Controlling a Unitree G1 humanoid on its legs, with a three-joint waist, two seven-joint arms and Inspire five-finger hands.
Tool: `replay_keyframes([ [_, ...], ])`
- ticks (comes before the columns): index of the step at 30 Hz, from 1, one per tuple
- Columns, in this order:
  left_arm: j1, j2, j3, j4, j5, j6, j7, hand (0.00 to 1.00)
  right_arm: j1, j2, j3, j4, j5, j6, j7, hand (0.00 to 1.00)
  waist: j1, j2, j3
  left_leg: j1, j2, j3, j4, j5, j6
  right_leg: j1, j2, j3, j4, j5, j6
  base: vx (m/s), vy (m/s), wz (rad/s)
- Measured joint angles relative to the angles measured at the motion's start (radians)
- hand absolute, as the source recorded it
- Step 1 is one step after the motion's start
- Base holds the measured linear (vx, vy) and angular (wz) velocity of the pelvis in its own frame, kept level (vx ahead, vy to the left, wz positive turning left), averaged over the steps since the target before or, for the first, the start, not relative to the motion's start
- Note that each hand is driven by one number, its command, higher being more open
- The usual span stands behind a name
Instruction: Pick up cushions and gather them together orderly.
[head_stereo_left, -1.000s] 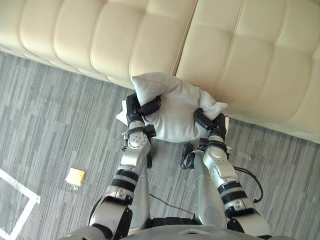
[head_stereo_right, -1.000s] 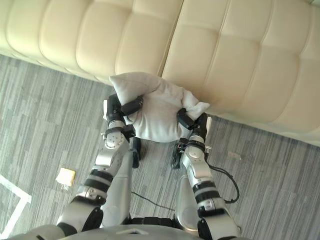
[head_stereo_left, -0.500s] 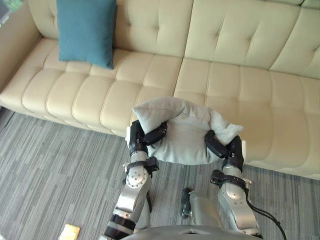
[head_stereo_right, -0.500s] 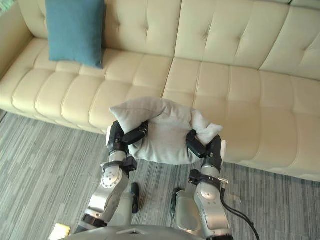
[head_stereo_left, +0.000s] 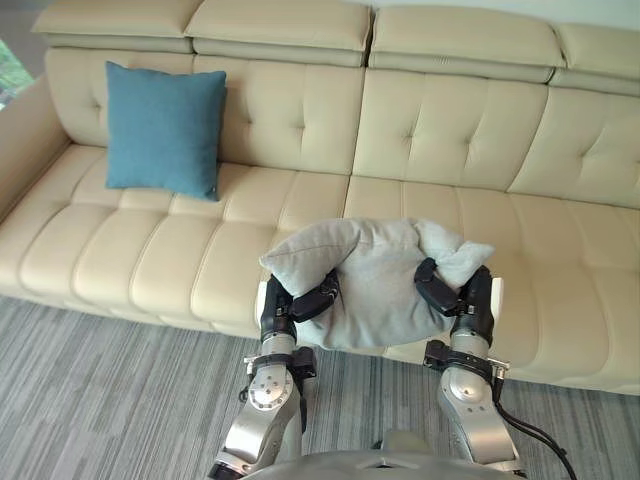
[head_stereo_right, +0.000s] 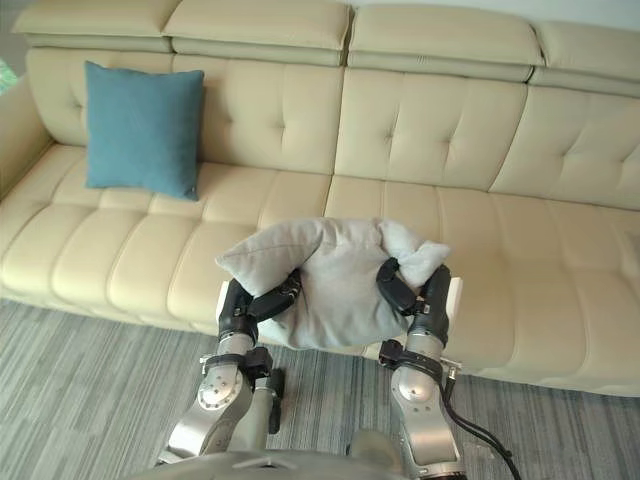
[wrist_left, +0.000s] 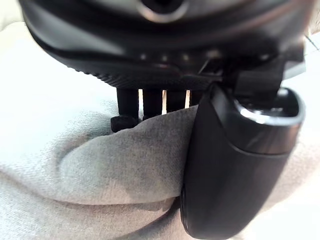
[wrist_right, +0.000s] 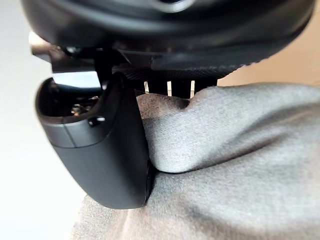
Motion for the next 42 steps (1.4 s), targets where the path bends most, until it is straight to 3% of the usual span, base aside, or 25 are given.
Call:
replay_keyframes([
  [2, -0.012, 0.006, 0.000, 0.029, 0.000, 0.002, 0.000, 0.00, -0.015, 0.000, -0.001, 0.036, -0.004, 0.001, 0.003, 0.00, -0.001, -0.006, 0.000, 0.063, -0.021, 0.041, -0.008, -0.033, 0.029, -0.067, -0.038, 0.029, 0.194, 0.052, 0.028, 0.38, 0.227, -0.37],
  [3, -0.011, 0.019, 0.000, 0.042, 0.000, 0.009, 0.000, 0.00, -0.032, 0.002, -0.001, 0.076, -0.005, 0.005, 0.009, 0.00, -0.005, -0.006, 0.000, 0.121, -0.028, 0.057, -0.042, -0.040, 0.040, -0.102, -0.061, 0.023, 0.306, 0.106, 0.012, 0.42, 0.214, -0.49],
  [4, -0.010, 0.041, 0.001, 0.055, 0.001, 0.019, 0.000, 0.00, -0.048, 0.008, 0.001, 0.136, -0.007, 0.010, 0.022, 0.00, -0.012, 0.001, -0.002, 0.219, -0.023, 0.068, -0.111, -0.044, 0.045, -0.152, -0.066, -0.016, 0.445, 0.095, -0.020, 0.45, 0.191, -0.44],
  [5, -0.010, 0.047, 0.001, 0.055, 0.010, 0.019, 0.000, 0.00, -0.052, 0.008, 0.001, 0.158, -0.011, 0.016, 0.027, 0.00, -0.016, 0.006, -0.003, 0.262, -0.013, 0.069, -0.149, -0.044, 0.045, -0.178, -0.062, -0.058, 0.454, 0.085, -0.033, 0.24, 0.068, -0.32],
  [9, -0.010, 0.068, 0.002, 0.055, 0.020, 0.018, -0.001, 0.00, -0.072, 0.004, 0.003, 0.185, -0.024, 0.021, 0.041, 0.00, -0.034, 0.005, -0.006, 0.307, 0.016, 0.074, -0.193, -0.038, 0.036, -0.236, -0.019, -0.094, 0.255, 0.075, -0.048, 0.17, -0.031, -0.07],
  [10, -0.010, 0.080, 0.002, 0.055, 0.020, 0.018, -0.002, 0.00, -0.074, 0.003, 0.004, 0.186, -0.035, 0.021, 0.045, 0.00, -0.045, -0.012, -0.016, 0.306, 0.005, 0.069, -0.199, -0.037, 0.023, -0.231, 0.002, -0.087, 0.043, 0.133, -0.034, 0.13, -0.122, 0.11],
  [11, -0.010, 0.088, 0.002, 0.055, 0.020, 0.018, -0.003, 0.00, -0.074, 0.007, 0.005, 0.186, -0.036, 0.023, 0.045, 0.00, -0.048, -0.035, -0.025, 0.306, -0.014, 0.062, -0.200, -0.037, 0.017, -0.220, 0.000, -0.075, -0.066, 0.235, -0.041, 0.20, -0.213, 0.20],
  [13, -0.011, 0.055, -0.004, 0.086, 0.019, 0.032, -0.017, 0.00, -0.078, -0.030, 0.004, 0.216, -0.036, 0.030, 0.045, 0.00, -0.050, 0.016, -0.048, 0.319, 0.017, 0.014, -0.223, -0.044, -0.009, -0.171, 0.041, -0.095, -0.145, 0.262, -0.042, 0.18, -0.185, 0.10],
  [15, -0.008, 0.049, -0.012, 0.085, 0.022, 0.030, -0.021, 0.00, -0.073, -0.038, 0.004, 0.210, -0.036, 0.034, 0.045, 0.00, -0.042, 0.037, -0.062, 0.325, 0.050, 0.002, -0.246, -0.041, -0.018, -0.138, 0.077, -0.111, -0.219, 0.291, -0.055, 0.11, -0.132, -0.03],
  [18, -0.014, 0.029, -0.012, 0.085, 0.023, 0.031, -0.020, 0.00, -0.060, -0.038, -0.005, 0.160, -0.037, 0.035, 0.041, 0.00, -0.041, 0.037, -0.063, 0.340, 0.063, -0.024, -0.299, -0.026, -0.042, -0.131, 0.093, -0.129, -0.237, 0.295, -0.060, 0.04, -0.098, 0.11],
  [25, -0.074, 0.016, -0.014, 0.085, 0.032, 0.034, -0.001, 0.00, -0.057, -0.035, -0.012, 0.065, -0.042, 0.040, 0.016, 0.00, -0.035, 0.040, -0.091, 0.358, 0.040, -0.058, -0.360, 0.016, -0.042, -0.116, 0.075, -0.149, -0.247, 0.296, -0.056, -0.02, -0.007, 0.15],
  [33, -0.352, 0.079, -0.007, 0.131, 0.079, 0.034, 0.093, 0.00, -0.326, -0.052, -0.011, 0.179, -0.041, 0.040, -0.033, 0.00, -0.037, 0.048, -0.091, 0.289, 0.045, -0.073, -0.395, 0.068, -0.050, -0.153, 0.088, -0.160, -0.348, 0.382, -0.064, -0.06, -0.012, 0.05],
  [42, -0.520, 0.081, 0.051, 0.185, 0.079, 0.034, 0.164, 0.00, -0.581, -0.072, 0.009, 0.286, -0.039, 0.066, -0.057, 0.00, -0.032, 0.051, 0.022, 0.154, 0.042, -0.047, -0.389, 0.106, -0.058, -0.286, 0.091, -0.134, -0.374, 0.446, -0.075, -0.04, -0.006, -0.07],
])
